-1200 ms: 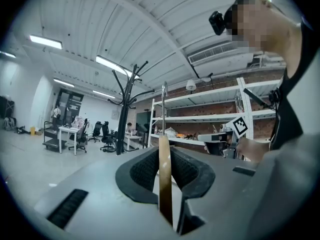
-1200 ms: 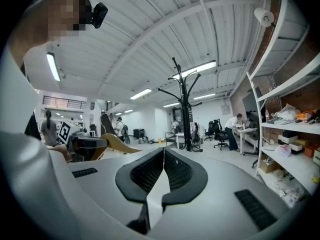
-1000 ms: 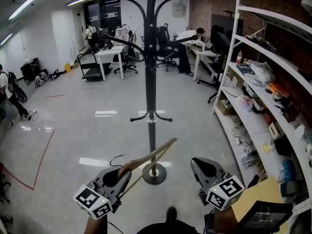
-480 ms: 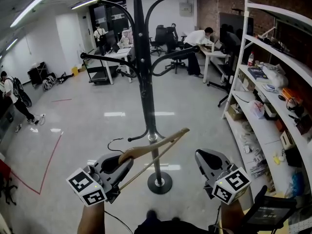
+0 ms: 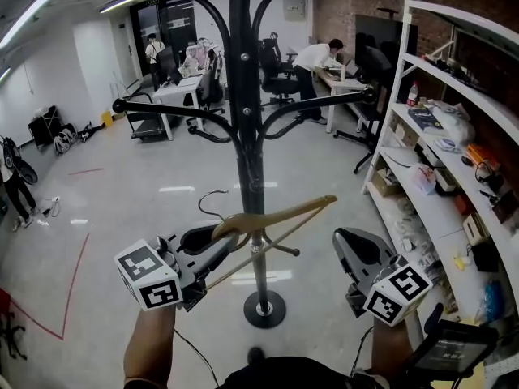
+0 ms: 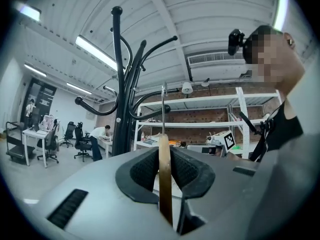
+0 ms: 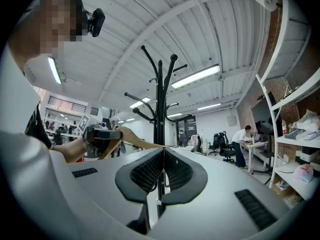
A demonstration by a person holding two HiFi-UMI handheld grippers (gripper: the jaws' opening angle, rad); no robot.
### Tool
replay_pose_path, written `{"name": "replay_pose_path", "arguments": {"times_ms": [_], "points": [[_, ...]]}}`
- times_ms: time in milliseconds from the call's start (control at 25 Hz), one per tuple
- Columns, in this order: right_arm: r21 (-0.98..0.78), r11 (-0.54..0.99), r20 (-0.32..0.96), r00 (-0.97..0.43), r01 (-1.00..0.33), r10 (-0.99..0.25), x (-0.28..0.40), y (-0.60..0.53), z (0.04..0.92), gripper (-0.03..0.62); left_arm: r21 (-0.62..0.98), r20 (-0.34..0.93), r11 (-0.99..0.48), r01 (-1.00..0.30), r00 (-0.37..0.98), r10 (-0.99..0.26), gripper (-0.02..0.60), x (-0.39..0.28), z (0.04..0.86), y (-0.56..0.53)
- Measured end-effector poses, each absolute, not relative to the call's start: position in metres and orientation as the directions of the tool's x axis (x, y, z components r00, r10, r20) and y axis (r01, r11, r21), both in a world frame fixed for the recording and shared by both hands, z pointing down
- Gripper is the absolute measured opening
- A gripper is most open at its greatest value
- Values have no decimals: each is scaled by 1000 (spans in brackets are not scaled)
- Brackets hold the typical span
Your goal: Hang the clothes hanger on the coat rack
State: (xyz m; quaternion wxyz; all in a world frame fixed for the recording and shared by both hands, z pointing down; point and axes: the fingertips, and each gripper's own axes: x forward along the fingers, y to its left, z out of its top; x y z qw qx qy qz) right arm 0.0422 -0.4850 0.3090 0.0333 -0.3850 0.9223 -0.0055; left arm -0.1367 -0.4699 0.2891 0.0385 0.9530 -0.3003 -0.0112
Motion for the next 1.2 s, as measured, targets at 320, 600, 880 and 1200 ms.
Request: {"name": "replay_pose_path", "arguments": {"times_ms": [320,600,880,1200], "points": [[-22,685,-51,-684,-728,-728,30,-506,309,6,71,24,-867,-493,870,-493,52,-126,287,-521],[-40,659,-29,-659,-751,-752,35,-519,322,6,41,77,-893,-448,892,-445,52,-107,297,-549],[-49,642,-17,-642,-765,-766,39,-526,330,6,45,123,-910,-411,907,-403,52,-100,311,-558],[-73,624,-10,-625,-778,-780,49,-533,339,6,46,145,-920,-390,913,-380,52,-93,322,-561]]}}
